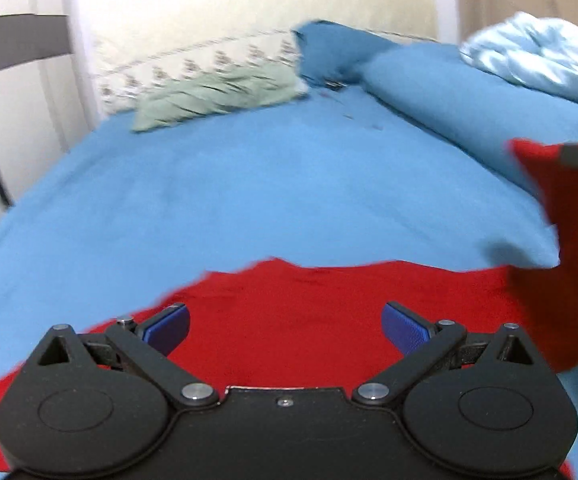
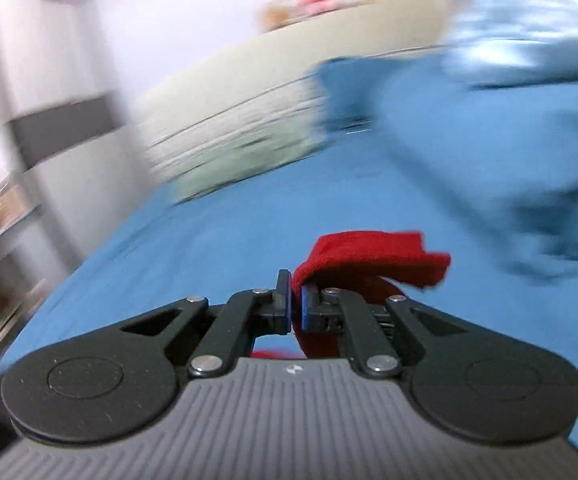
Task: Fold small clothes
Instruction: 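Carry the sleeve across the sweater body and open the right gripper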
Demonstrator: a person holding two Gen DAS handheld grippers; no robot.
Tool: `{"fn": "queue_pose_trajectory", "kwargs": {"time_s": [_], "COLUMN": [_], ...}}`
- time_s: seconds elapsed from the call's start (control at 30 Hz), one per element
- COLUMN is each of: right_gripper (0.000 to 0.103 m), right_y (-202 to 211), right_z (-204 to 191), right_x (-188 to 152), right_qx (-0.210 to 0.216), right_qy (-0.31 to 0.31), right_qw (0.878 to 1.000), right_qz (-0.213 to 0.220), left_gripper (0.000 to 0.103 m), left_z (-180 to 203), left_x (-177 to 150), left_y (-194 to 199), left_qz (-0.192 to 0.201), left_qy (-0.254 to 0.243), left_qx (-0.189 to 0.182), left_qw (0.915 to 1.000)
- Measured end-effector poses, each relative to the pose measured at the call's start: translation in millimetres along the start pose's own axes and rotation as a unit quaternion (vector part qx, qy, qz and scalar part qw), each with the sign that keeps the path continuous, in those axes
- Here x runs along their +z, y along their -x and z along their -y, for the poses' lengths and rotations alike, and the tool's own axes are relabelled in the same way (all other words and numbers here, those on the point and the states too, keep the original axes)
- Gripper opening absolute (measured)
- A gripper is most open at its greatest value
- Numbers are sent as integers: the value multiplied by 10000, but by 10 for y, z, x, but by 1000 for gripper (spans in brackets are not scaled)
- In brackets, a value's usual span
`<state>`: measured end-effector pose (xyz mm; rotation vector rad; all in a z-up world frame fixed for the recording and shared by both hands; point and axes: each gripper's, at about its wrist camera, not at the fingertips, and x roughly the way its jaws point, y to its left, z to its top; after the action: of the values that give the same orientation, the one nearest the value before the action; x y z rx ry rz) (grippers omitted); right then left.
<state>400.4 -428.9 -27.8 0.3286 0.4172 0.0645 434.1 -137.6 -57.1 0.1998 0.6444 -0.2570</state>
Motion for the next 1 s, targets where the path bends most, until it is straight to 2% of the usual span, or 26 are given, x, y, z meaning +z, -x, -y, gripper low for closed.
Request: {"fn": "queue_pose_trajectory", "kwargs": {"time_s": [0.07, 0.17, 0.23, 0.3, 0.33, 0.4, 0.47, 0.5, 0.53, 0.6, 0.7, 0.83, 0.87, 0.97, 1.0], "right_gripper": [20, 20, 20, 21, 23, 36, 79, 85, 89, 89, 89, 89, 89, 89, 89], "right_y": [-301, -732, -923, -1001, -1000, -959, -854, -774, -677, -524, -324, -68, -23, 53, 73], "right_z": [-443, -801, -896, -922, -950, -965, -957, -959, -959, -870, -666, -265, -142, 87, 157], "right_x": [-288, -883, -1240, -1443, -1497, -1505, -1485, -1471, -1475, -1440, -1406, -1350, -1343, -1306, -1304], "right_qx": [371, 603, 647, 666, 656, 629, 647, 652, 665, 610, 347, 89, 33, -60, -85], "right_qy": [412, 687, 822, 873, 946, 1188, 1468, 1624, 1775, 2060, 2155, 1809, 1650, 1349, 1284], "right_qw": [9978, 9903, 9841, 9813, 9810, 9799, 9762, 9747, 9727, 9671, 9652, 9725, 9749, 9786, 9796], "right_qz": [-375, -1047, -1433, -1580, -1559, -1473, -1460, -1392, -1338, -1360, -1439, -1461, -1495, -1550, -1545], "left_gripper": [103, 103, 103, 103, 103, 103, 103, 103, 103, 103, 103, 102, 99, 73, 59], "left_z": [-241, -525, -651, -703, -725, -708, -680, -618, -542, -371, -18, 526, 619, 840, 868], "left_x": [-52, -212, -344, -417, -443, -436, -429, -393, -369, -352, -341, -461, -496, -582, -599], "left_y": [17, -32, -94, -142, -153, -148, -98, -103, -76, -100, -161, -303, -328, -506, -558], "left_qz": [-5, -217, -427, -512, -519, -507, -429, -397, -365, -336, -322, -340, -367, -514, -559], "left_qy": [99, 317, 439, 424, 387, 318, 266, 233, 182, -16, -653, -1686, -1850, -2256, -2286], "left_qx": [139, 253, 213, 162, 147, 71, -96, -188, -283, -475, -625, -817, -886, -821, -826], "left_qw": [9999, 9989, 9979, 9977, 9978, 9982, 9987, 9988, 9988, 9983, 9954, 9817, 9781, 9694, 9684]}}
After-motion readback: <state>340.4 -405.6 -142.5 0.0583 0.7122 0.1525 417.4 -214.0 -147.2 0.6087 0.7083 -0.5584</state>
